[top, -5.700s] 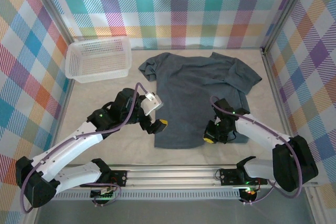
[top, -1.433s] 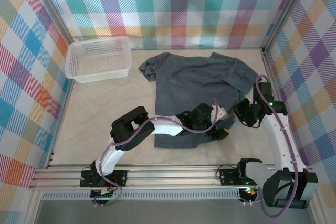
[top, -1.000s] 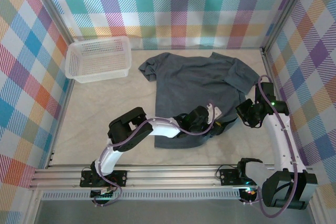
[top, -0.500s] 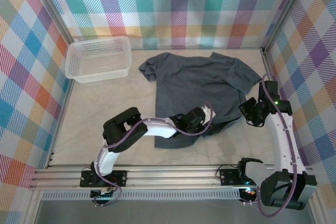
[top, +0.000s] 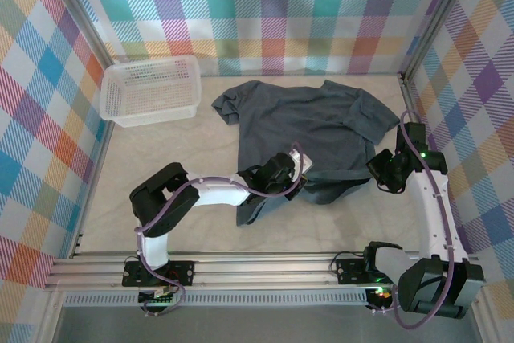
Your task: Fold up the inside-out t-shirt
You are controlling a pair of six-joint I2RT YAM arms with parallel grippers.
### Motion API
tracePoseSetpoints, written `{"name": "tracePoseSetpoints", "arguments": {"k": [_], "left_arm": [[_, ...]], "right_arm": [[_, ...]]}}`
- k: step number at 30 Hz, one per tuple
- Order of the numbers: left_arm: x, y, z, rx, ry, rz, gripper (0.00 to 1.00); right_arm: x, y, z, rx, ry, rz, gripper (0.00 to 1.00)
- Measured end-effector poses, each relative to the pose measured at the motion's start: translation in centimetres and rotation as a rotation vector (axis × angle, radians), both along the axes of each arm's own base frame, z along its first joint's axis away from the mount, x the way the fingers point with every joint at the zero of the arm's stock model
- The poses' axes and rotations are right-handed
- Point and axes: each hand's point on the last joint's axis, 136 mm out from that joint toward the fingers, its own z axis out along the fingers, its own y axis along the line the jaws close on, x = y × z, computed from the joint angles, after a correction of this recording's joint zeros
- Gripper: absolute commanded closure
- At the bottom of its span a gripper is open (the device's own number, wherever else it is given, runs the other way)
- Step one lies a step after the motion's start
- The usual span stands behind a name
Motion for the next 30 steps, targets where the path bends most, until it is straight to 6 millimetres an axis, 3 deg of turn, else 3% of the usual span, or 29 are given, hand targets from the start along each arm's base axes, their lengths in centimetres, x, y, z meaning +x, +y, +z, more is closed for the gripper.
{"name": "tracePoseSetpoints", "arguments": {"k": [2,4,5,7,9,19,20,22,24,26,28,30], "left_arm": [[-0.3,0.0,-0.2,-0.001,0.021,-0.024,0.62],[-0.7,0.0,-0.3,-0.010,0.050,-0.052,0.56],[-0.8,0.0,-0.2,-0.020,0.069,-0.065,0.60],[-0.8,0.2,0.1,-0.040,0.103,-0.078,0.84],[-0.9,0.3,0.6,-0.067,0.129,-0.096,0.99],[-2.0,-0.5,2.0,-0.133,0.197,-0.164,1.00],[-1.9,-0.2,2.4,-0.135,0.205,-0.154,1.00],[-1.8,0.1,3.7,-0.150,0.230,-0.130,1.00],[-1.2,-0.4,6.1,-0.189,0.251,-0.114,1.00],[-0.3,-1.2,8.8,-0.244,0.257,-0.102,1.00],[0.5,-1.6,11.0,-0.298,0.261,-0.081,1.00],[0.7,-1.7,12.1,-0.335,0.277,-0.060,1.00]], "right_arm": [[0.0,-0.2,0.0,-0.013,0.002,-0.001,1.00],[0.0,-0.5,0.1,-0.028,-0.001,0.000,1.00],[0.1,-0.7,0.3,-0.038,-0.004,0.002,1.00],[0.3,-0.9,0.7,-0.050,-0.018,0.005,1.00],[0.6,-0.9,1.1,-0.055,-0.032,0.016,1.00],[1.2,-0.8,0.5,-0.047,-0.012,0.051,0.92],[1.3,-1.0,0.7,-0.051,-0.018,0.047,0.88],[1.8,-0.9,1.3,-0.046,-0.046,0.053,0.72],[2.6,0.3,1.9,0.010,-0.097,0.106,0.55],[3.2,2.2,2.8,0.094,-0.157,0.184,0.46],[3.4,4.2,3.8,0.165,-0.228,0.271,0.46],[2.8,6.3,5.0,0.191,-0.313,0.370,0.54]]}}
